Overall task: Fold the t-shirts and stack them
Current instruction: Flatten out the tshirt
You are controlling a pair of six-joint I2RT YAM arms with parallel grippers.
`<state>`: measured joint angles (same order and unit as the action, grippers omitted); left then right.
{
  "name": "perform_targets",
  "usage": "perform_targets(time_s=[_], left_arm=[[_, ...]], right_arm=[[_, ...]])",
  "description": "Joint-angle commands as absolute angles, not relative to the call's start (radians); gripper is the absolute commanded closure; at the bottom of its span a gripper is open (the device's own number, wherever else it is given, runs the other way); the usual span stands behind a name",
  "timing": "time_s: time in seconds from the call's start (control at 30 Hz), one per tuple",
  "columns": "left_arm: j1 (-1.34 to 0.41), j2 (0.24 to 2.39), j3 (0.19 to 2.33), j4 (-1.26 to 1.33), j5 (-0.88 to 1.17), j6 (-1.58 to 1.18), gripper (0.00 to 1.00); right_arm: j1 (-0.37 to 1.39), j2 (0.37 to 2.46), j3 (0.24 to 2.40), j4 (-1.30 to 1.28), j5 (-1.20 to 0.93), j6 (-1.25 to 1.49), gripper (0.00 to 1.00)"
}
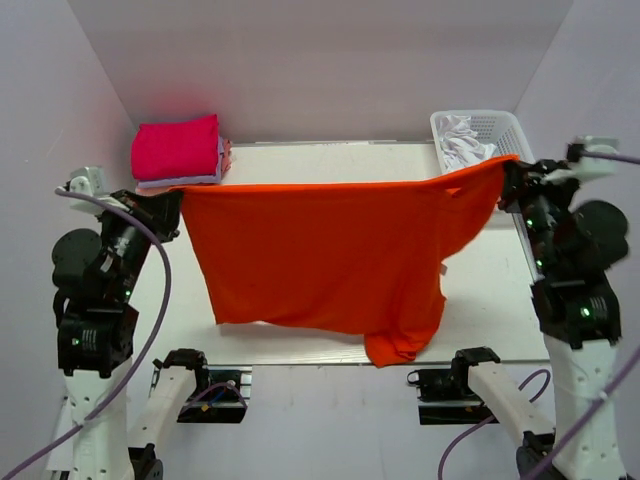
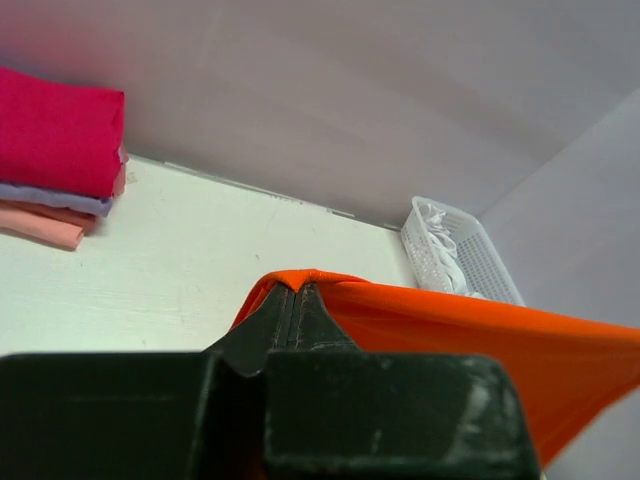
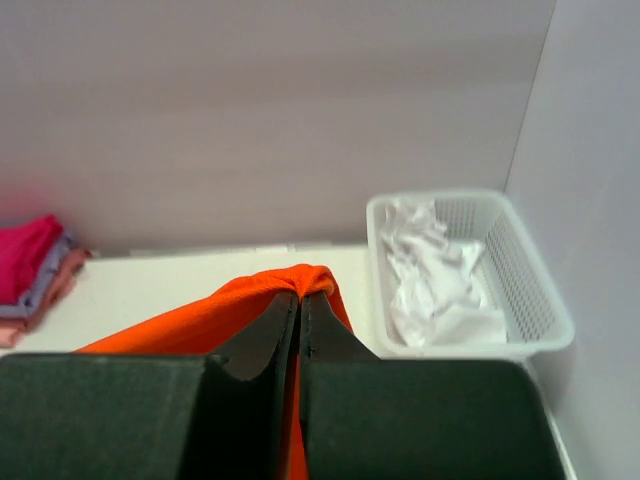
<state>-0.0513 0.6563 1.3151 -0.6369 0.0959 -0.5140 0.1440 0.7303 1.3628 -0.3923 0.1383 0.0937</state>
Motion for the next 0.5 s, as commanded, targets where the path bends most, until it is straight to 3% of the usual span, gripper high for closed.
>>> perform_targets(time_s=[0.0, 0.47], left_arm=[[-0.044, 0.681, 1.276, -0.543, 0.064, -0.528, 1.00], [-0.054, 0.914, 1.146, -0.364, 0.015, -0.537, 1.00]], right_arm=[[0.137, 0.762, 1.336, -0.272, 0.204, 0.118, 1.00], [0.138, 0.988, 1.299, -0.203, 0.199, 0.080, 1.00]])
